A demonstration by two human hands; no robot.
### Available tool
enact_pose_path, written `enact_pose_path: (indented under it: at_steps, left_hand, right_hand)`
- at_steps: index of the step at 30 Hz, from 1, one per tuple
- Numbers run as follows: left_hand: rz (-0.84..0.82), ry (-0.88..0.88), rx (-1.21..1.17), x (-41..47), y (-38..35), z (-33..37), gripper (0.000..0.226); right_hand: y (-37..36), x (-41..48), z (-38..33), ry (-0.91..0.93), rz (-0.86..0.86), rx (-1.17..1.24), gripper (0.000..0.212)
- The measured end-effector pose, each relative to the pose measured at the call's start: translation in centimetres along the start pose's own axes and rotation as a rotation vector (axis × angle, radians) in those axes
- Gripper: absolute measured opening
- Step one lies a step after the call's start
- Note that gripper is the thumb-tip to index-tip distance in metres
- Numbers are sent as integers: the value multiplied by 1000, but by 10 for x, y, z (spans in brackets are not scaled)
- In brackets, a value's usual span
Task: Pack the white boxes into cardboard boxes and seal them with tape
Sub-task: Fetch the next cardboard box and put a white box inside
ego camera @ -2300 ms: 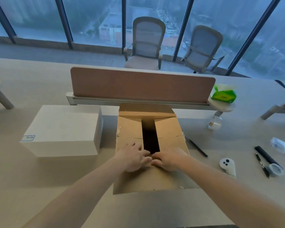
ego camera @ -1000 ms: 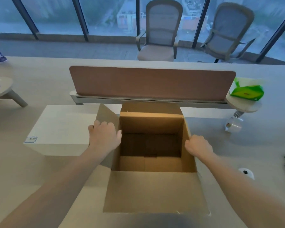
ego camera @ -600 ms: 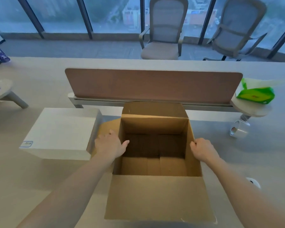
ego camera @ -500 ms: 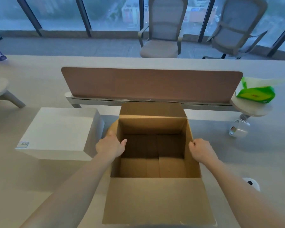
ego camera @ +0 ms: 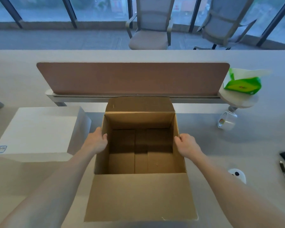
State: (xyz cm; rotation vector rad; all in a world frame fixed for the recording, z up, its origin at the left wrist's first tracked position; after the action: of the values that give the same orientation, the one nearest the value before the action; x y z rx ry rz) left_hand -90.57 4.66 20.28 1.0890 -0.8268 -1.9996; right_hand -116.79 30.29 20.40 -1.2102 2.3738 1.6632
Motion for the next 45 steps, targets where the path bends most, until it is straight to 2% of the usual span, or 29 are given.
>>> enact_pose_path:
  at_steps: [3,5,6,8,10,14,18,21,27,29,32,35,37,40,42,44,45]
  left_hand:
    - [-57,42,-18,-3,3,-3,57]
    - [-130,98,-134,1,9,-14,78]
    - [-157,116,-231,2,13,-20,80]
    - [-163,100,-457,6,28,-27,63]
    - [-138,55,-586,7,50,-31,50]
    - [-141,-70,-800,7,94,-49,39]
    - [34,-198,-597,16,144,-90,38]
    - [156,-211,-476,28,173,-129,28]
    - [277,-176,-486,61,203,-202,26]
    - [304,-164,-403,72,206,-220,33]
    - [337,-173,-255,91,208,-240,53]
    - [343,-119,-104,108,203,-254,72]
    - [361,-77,-5,109,195,-257,74]
    - [387,-31,75,108,184,-257,71]
    - [381,33,67,107,183,-257,74]
    - [384,90,47,103,183,-259,75]
    - [395,103,47,100,183,-260,75]
  right_hand:
    - [6,-7,-4,-32,27,-136,34]
    - [18,-14,-9,-52,113,-325,32]
    - [25,-19,-14,-47,182,-391,32]
    - [36,-26,-36,8,275,-411,35]
    - [35,-30,-68,75,255,-401,38]
    - [16,-43,-147,169,187,-271,43]
    - [-22,-58,-239,305,54,-239,44]
    - [-60,-67,-299,399,-64,-266,42]
    - [-127,-64,-377,456,-208,-314,34]
    - [-144,-56,-387,410,-244,-345,37]
    - [-161,-39,-392,321,-281,-392,58]
    - [-174,-26,-386,215,-344,-347,63]
    - [-182,-21,-381,176,-408,-296,68]
    - [-195,-24,-381,221,-494,-267,73]
    - [-205,-21,-382,218,-513,-241,86]
    - [-213,-12,-380,124,-501,-193,98]
    - [-216,-7,-380,74,-487,-156,97]
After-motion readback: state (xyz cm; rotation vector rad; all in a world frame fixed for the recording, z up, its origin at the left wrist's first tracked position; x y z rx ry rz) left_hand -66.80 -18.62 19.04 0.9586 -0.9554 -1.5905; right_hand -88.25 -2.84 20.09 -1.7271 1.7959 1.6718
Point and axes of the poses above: each hand's wrist, its own x-axis towards the middle knuckle, its own y-axis out of the back of the hand, z = x × y, the point moved 6 cm from there along x, towards the middle knuckle, and after that the axes turned 8 degrees about -x, right-handed, at the moved point
